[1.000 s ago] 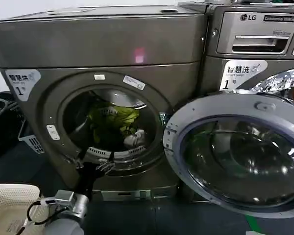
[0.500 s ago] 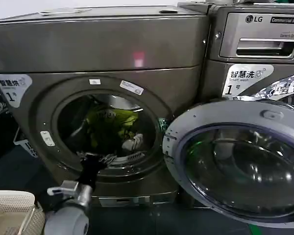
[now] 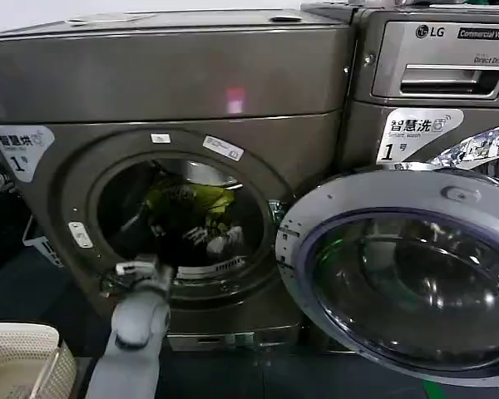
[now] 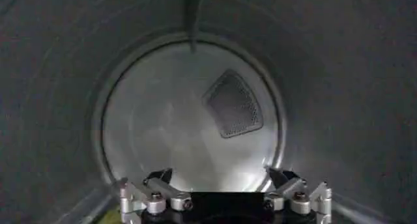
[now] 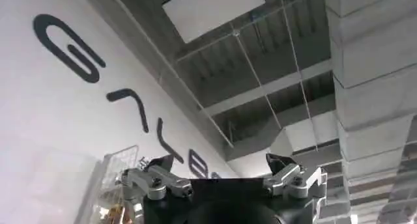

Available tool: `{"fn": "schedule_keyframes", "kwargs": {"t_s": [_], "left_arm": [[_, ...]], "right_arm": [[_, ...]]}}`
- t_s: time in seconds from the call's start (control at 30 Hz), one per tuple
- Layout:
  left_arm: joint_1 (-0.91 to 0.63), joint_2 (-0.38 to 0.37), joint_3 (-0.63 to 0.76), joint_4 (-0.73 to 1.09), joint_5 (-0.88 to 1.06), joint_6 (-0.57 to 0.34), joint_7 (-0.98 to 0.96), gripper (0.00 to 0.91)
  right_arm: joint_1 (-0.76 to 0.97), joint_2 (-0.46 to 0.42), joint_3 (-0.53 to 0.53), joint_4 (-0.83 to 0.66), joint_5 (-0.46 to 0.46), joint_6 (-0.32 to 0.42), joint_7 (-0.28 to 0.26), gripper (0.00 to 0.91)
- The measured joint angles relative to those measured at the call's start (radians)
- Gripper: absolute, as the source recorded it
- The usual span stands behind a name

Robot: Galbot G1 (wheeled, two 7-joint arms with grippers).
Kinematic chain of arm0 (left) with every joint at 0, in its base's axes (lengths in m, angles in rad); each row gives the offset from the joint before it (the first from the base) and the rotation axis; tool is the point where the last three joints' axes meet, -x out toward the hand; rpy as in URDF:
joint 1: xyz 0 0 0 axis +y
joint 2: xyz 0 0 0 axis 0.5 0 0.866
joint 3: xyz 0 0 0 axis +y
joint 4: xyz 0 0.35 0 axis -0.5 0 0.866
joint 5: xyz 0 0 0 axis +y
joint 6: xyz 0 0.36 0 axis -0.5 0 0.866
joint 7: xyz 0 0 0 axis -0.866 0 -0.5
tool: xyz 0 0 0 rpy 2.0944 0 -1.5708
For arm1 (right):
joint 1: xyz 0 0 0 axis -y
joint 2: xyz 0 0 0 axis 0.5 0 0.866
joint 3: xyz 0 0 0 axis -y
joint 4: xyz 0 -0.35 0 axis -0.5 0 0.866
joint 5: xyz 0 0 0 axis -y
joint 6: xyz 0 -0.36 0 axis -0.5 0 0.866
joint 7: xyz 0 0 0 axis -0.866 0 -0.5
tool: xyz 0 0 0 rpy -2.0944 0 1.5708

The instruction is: Grasp the clothes from the dryer.

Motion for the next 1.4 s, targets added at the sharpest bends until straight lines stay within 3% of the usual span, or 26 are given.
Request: {"fn": "schedule_keyframes", "kwargs": {"t_s": [0.47,0.77,1.1,1.4], "left_arm": [[-0.339,-0.012,0.056,0.491,0.029,-0.065,0.068,0.907],[-0.563,0.024,0.137,0.794,0.126,-0.132,0.257,0.907],[-0.739,0.056,0.314,1.011,0.376,-0.261,0.608,0.907],[-0.86,0.041,0.37,1.158,0.699,-0.337,0.848,0.907]], "right_arm": [[0.015,-0.007,-0.01,-0.008,0.001,0.002,-0.006,0.907],[0.024,-0.01,-0.019,-0.017,-0.001,0.004,-0.009,0.907],[0.017,-0.006,-0.009,-0.018,-0.003,0.009,-0.011,0.907],[0.024,0.004,-0.014,-0.009,-0.018,0.011,-0.01,0.907]]}}
